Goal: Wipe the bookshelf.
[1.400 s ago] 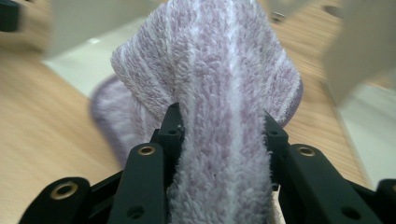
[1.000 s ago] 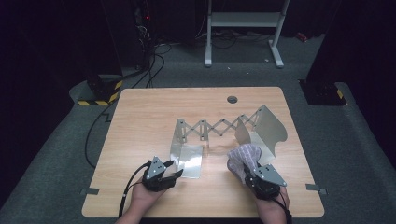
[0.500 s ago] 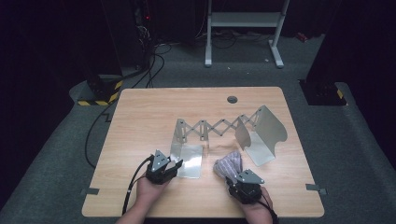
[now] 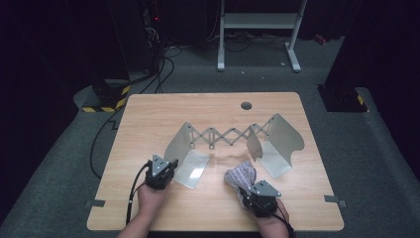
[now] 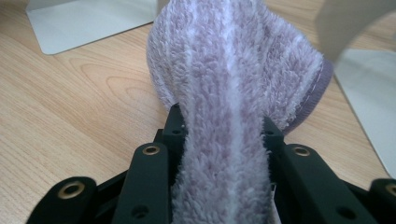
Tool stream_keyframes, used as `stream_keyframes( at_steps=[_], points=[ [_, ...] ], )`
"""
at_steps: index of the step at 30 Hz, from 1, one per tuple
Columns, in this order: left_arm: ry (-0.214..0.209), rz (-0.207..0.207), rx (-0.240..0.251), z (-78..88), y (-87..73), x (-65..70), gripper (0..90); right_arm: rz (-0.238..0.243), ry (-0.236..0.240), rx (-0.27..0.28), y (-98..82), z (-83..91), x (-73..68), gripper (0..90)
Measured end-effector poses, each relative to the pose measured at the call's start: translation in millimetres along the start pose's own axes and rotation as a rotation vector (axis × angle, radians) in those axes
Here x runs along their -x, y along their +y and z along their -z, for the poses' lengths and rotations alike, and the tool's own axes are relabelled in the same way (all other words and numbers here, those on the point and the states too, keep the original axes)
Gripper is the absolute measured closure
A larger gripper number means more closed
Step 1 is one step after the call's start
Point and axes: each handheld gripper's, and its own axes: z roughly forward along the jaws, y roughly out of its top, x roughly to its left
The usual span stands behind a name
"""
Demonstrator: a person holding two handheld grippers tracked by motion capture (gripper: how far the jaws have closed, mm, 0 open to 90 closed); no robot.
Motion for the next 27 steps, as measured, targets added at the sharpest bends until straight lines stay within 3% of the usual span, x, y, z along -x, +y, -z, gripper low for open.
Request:
stream_keyframes(
  at_steps=[9, 16, 22, 27],
  points=[
    [0.075, 0.071, 0.002, 9.9, -7.5, -36.4, 88.9, -0.013, -0.01, 0.028, 2.5, 6.5, 4.5, 67.1],
    [0.124, 0.102, 0.002, 17.7, -12.9, -55.4, 88.8, -0.038, -0.037, 0.04, 2.7, 10.6, 14.9, 67.0],
    [0.158, 0.129, 0.006, 23.0, -17.0, -68.9, 88.8, -0.082, -0.093, 0.064, 1.3, 21.9, 35.4, 66.8],
    [0.15, 0.125, 0.006, 25.6, -18.8, -65.9, 88.5, -0.131, -0.183, 0.092, -0.3, 35.7, 61.2, 66.5]
  ],
)
